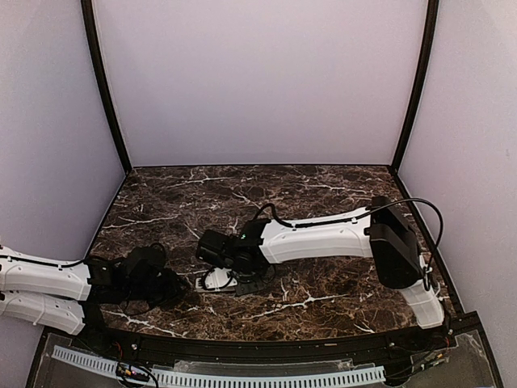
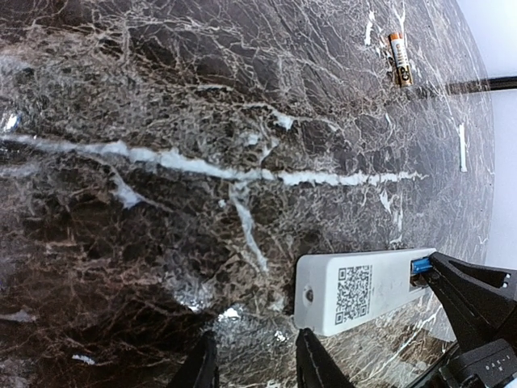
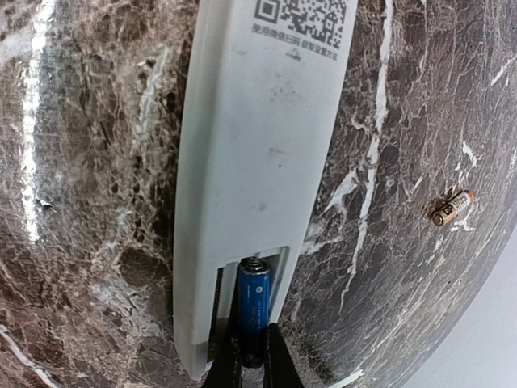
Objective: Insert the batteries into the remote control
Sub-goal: Place the battery in the battery compartment.
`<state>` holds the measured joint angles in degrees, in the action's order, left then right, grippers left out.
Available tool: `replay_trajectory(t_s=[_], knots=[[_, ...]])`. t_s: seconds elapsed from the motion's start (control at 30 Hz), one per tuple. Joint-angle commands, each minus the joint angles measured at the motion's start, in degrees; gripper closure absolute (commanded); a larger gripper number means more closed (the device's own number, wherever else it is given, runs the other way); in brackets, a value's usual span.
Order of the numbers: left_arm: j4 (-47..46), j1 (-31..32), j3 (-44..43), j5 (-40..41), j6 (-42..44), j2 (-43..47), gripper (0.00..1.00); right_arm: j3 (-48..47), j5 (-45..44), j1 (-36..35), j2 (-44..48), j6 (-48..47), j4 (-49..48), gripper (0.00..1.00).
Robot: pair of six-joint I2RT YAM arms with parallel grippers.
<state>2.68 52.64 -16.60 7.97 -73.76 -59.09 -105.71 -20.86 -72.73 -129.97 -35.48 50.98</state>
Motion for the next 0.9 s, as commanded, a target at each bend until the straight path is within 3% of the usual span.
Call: replay_trajectory(t_s=[0.0,0.4,0.57,0.87], knots=[[0.71,-0.22,1.3,0.08,-0.08,0.46,0.68,-1.47,-0.59,-0.61,-2.21,1.47,2.24,1.0],[0.05,-0.17,1.25,-0.07,0.41,0.02,0.68,-6.26,-0.45,-1.37,-5.17,5.27,4.76,1.0],[-0.02,-0.17,1.54,0.01,0.25,0.32,0.68,-7.12,0.38,-1.66,-5.42,5.99,5.42,0.9],[0.13,-0.2,1.92,0.12,-0.05,1.07,0.68,-8.04,0.57,-1.88,-4.76,6.98,7.05,0.83]])
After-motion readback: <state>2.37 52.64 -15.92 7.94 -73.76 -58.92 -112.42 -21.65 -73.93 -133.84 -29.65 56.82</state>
